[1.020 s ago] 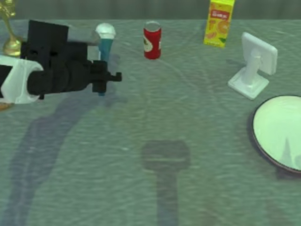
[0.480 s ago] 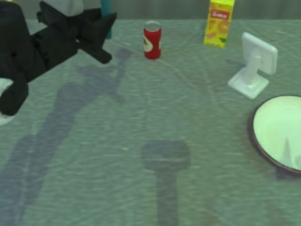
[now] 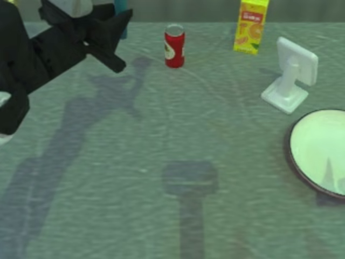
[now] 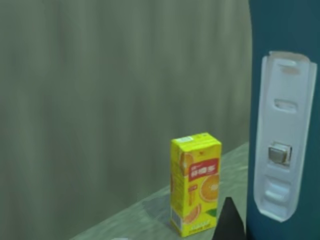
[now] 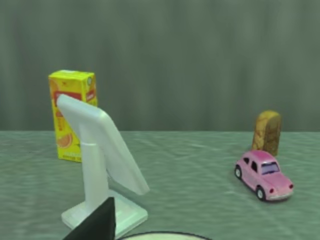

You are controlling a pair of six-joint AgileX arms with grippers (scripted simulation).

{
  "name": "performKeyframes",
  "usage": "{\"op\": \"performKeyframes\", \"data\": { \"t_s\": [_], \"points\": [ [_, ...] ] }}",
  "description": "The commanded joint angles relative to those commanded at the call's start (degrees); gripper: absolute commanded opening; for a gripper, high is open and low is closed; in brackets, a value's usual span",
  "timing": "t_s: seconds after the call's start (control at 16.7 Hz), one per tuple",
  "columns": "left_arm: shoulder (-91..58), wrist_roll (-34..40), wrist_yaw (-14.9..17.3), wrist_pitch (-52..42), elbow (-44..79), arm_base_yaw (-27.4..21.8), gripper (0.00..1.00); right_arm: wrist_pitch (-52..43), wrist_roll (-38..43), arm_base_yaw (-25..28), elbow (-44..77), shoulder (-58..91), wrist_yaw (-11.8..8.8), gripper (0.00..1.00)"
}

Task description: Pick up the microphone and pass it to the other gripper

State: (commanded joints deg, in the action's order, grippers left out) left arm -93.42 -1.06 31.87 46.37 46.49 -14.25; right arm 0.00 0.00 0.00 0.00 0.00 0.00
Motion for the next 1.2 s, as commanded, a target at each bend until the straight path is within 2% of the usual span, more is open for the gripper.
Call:
{"op": "performKeyframes", "data": {
  "t_s": [0.18, 0.54, 0.66, 0.78, 1.2],
  "points": [
    [0.3, 0.7, -3.8, 1.8, -0.9, -3.7, 0.00, 0.0, 0.0, 0.0, 0.0, 0.0, 0.0, 1.00],
    [1.9, 3.6, -18.1, 7.9, -4.5, -16.9, 0.00, 0.0, 0.0, 0.0, 0.0, 0.0, 0.0, 1.00],
    [2.6, 4.3, -21.7, 9.5, -5.4, -20.4, 0.00, 0.0, 0.0, 0.0, 0.0, 0.0, 0.0, 1.00],
    [2.9, 4.6, -22.9, 10.1, -5.7, -21.6, 0.00, 0.0, 0.0, 0.0, 0.0, 0.0, 0.0, 1.00],
    [2.9, 4.6, -22.9, 10.1, -5.7, -21.6, 0.00, 0.0, 0.0, 0.0, 0.0, 0.0, 0.0, 1.00]
  ]
}}
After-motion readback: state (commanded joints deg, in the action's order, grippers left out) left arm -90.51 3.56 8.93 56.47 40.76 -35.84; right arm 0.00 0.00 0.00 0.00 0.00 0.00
